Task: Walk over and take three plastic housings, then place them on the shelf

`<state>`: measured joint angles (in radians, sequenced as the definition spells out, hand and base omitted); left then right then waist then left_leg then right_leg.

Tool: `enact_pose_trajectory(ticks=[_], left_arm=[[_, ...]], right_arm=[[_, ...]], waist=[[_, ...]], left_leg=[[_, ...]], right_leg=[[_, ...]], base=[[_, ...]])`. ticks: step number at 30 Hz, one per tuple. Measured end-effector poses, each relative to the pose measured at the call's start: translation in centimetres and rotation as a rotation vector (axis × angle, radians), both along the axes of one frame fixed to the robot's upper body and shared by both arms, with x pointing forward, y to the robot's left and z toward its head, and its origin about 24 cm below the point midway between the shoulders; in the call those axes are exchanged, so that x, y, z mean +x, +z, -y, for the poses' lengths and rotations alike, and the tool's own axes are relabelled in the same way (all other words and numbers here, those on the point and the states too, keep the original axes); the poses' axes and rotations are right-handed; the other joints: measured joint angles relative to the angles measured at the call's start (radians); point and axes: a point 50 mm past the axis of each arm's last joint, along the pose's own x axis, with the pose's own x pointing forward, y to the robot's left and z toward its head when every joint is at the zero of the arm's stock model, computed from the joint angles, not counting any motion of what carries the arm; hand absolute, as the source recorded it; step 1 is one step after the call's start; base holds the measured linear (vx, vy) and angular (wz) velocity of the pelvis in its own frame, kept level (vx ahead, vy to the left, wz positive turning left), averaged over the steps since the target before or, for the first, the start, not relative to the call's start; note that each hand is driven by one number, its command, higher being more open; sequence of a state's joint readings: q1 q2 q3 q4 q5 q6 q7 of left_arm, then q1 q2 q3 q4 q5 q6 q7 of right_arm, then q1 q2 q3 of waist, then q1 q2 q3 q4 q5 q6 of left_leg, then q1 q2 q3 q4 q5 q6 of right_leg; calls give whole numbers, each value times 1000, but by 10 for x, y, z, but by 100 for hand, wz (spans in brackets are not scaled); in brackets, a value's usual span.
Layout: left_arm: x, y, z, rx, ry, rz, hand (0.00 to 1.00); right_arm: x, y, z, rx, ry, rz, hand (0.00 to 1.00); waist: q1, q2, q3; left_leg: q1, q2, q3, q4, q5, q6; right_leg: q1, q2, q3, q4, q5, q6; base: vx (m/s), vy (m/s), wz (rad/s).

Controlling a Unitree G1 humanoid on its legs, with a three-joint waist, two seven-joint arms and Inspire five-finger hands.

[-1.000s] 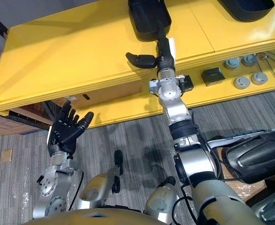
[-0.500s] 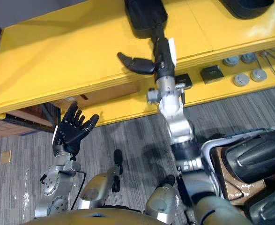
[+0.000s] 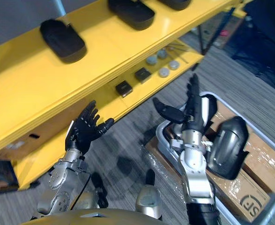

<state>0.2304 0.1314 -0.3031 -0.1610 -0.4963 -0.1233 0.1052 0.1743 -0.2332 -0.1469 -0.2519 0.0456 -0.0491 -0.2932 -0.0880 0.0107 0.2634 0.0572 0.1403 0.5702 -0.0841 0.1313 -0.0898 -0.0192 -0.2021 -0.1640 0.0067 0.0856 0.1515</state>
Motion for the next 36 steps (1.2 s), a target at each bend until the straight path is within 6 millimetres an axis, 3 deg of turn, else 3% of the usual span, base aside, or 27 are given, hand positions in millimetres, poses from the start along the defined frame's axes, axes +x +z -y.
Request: enact_pose_trajectory(ticks=[6,10,12,13,15,17,21,24,25,27,30,31,32,34,35,36], left_arm=[[0,0,1,31,-6,3,100],[6,6,0,35,-6,33,100],[9,13,-5,34,17,65,100],[8,19,-13,36,50,89,100],[5,28,-26,33,103,124,100],[5,35,-30,21,110,157,100],[5,35,-31,19,116,164,100],[5,36,-28,14,107,170,100],[5,36,-24,7,86,178,100],[4,37,-19,1,53,185,100],[4,36,-10,-7,15,185,100],[6,34,-10,-7,19,175,100],[10,31,-10,-4,37,152,100],[13,24,-11,6,55,117,100],[12,17,-15,10,69,87,100],[11,15,-16,11,72,77,100]], right_arm=[[-59,-39,30,57,-279,-165,100],[-91,-59,33,111,-373,-234,100],[-86,-62,26,105,-323,-243,100],[-75,-61,17,96,-249,-226,100],[-55,-62,3,64,-122,-215,100],[-36,-60,-4,58,-61,-197,100],[-19,-58,-10,127,-56,-155,100],[-21,-67,-11,142,-63,-189,100],[-25,-76,-12,160,-80,-223,100],[-33,-86,-16,187,-103,-260,100],[-40,-90,-22,217,-101,-260,100],[-37,-88,-26,213,-63,-243,100],[-29,-83,-32,207,-5,-220,100],[-20,-78,-39,190,62,-199,100],[-11,-73,-48,165,130,-181,100],[-8,-72,-52,161,149,-175,100]], waist=[[-65,6,-31],[-92,13,-39],[-73,13,-44],[-41,21,-49],[-9,40,-61],[13,54,-70],[54,53,-70],[53,52,-69],[49,47,-66],[40,37,-55],[33,11,-31],[42,-4,-23],[57,12,-13],[56,-1,-17],[57,10,-12],[59,16,-12]], left_leg=[[69,40,113,1,-28,-37],[85,56,143,53,-75,-42],[23,36,-33,168,-188,-46],[-32,4,-195,252,-267,-25],[-75,-12,-318,363,-337,-6],[-95,-7,-323,413,-364,1],[-122,-15,-339,454,-384,17],[-137,-15,-359,495,-406,24],[-147,-18,-366,532,-424,30],[-147,-26,-385,583,-449,42],[-103,-27,-330,628,-482,60],[-80,-21,-278,638,-494,76],[-71,13,-204,622,-484,93],[-65,13,-156,585,-462,116],[-67,29,-129,538,-423,122],[-70,39,-122,525,-409,121]], right_leg=[[0,52,99,-29,9,0],[0,67,151,-36,9,2],[-28,72,203,-36,23,-14],[-48,84,248,-40,30,-17],[-60,105,286,-44,46,-32],[-62,108,291,-44,57,-25],[-66,97,284,-38,58,-21],[-87,97,278,30,19,-16],[-126,97,284,133,-28,-12],[-169,98,303,252,-65,-12],[-166,95,312,300,-58,-2],[-165,89,276,267,-15,-1],[-157,78,210,217,40,-19],[-185,36,78,370,-37,-87],[-193,6,14,501,-110,-114],[-187,-8,-5,540,-132,-119]], base=[[20,-39,-58],[-14,-31,-50],[-70,-3,-81],[-78,51,-115],[-50,68,-90],[-5,55,-18],[-25,85,9],[-20,88,15],[-20,91,5],[-64,126,-16],[-148,148,-61],[-341,132,-143],[-349,72,-136],[-336,47,-93],[-269,35,-67],[-179,-5,-61]])
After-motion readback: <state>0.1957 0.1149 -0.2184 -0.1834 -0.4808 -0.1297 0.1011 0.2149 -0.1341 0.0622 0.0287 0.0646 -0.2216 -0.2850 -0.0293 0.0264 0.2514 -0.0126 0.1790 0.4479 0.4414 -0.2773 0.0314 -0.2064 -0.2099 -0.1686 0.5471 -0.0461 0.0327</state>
